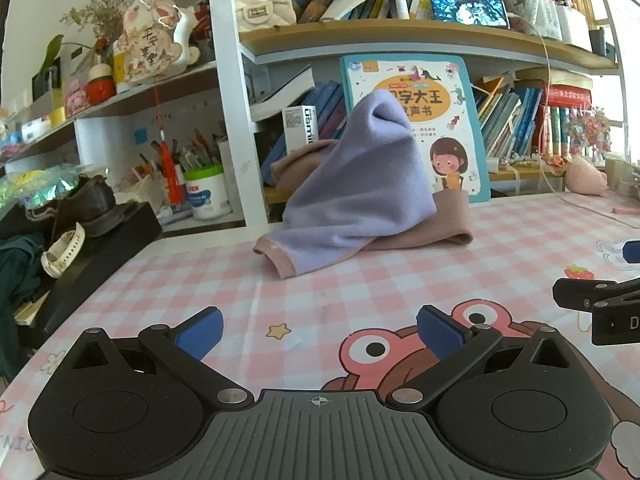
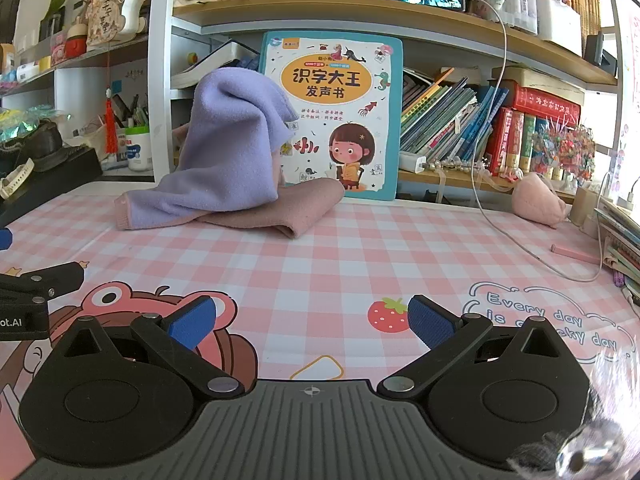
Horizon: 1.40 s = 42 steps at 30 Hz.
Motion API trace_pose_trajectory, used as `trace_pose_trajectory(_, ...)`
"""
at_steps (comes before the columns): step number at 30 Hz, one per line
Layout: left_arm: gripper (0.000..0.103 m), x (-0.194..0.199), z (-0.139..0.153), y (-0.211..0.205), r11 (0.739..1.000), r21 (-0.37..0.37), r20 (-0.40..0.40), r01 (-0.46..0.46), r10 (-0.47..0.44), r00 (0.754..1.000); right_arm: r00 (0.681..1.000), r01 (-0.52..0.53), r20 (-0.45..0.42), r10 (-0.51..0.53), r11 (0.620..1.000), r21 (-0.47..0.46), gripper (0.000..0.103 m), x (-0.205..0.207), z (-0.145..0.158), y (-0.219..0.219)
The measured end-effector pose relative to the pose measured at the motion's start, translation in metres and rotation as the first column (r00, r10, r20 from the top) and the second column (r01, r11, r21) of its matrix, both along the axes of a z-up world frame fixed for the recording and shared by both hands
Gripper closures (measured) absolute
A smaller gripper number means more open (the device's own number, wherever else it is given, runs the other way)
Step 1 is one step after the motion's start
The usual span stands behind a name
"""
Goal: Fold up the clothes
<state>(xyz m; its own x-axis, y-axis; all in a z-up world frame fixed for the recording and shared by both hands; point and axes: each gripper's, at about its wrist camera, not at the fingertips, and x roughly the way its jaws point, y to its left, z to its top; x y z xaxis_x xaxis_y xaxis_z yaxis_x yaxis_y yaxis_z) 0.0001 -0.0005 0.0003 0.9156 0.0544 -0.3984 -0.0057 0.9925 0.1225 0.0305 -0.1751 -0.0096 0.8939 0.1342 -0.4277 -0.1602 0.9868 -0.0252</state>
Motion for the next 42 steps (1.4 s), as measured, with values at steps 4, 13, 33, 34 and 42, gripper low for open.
trace_pose_trajectory(4,0.000,0.0003,0.0011,-0.0017,1.000,0.004,-0.002,-0.005,0.005,1.000,1.000,0.000,0.000,0.000,1.000,0.002,0.000,-0.0001,-0.0001,-0.0004)
trace_pose_trajectory(13,0.000,0.0016,0.0028,-0.0019,1.000,0.010,-0.006,-0.014,0.014,1.000,1.000,0.000,-0.001,0.000,1.000,0.005,0.000,0.0002,0.0003,-0.0008)
trace_pose_trajectory(33,0.000,-0.0026,0.0039,-0.0040,0.999,0.031,0.026,-0.032,0.031,0.999,1.000,0.003,0.001,-0.003,1.000,0.008,0.000,-0.0006,0.0006,-0.0005)
trace_pose_trajectory(34,0.000,-0.0026,0.0038,-0.0036,0.999,0.031,0.026,-0.031,0.031,0.999,1.000,0.003,0.001,-0.003,1.000,0.008,0.000,-0.0006,0.0006,-0.0005)
trace_pose_trajectory(42,0.000,-0.0030,0.0016,-0.0039,0.999,0.034,0.026,-0.029,0.028,0.999,1.000,0.003,0.001,-0.003,1.000,0.008,0.000,-0.0007,0.0005,-0.0003)
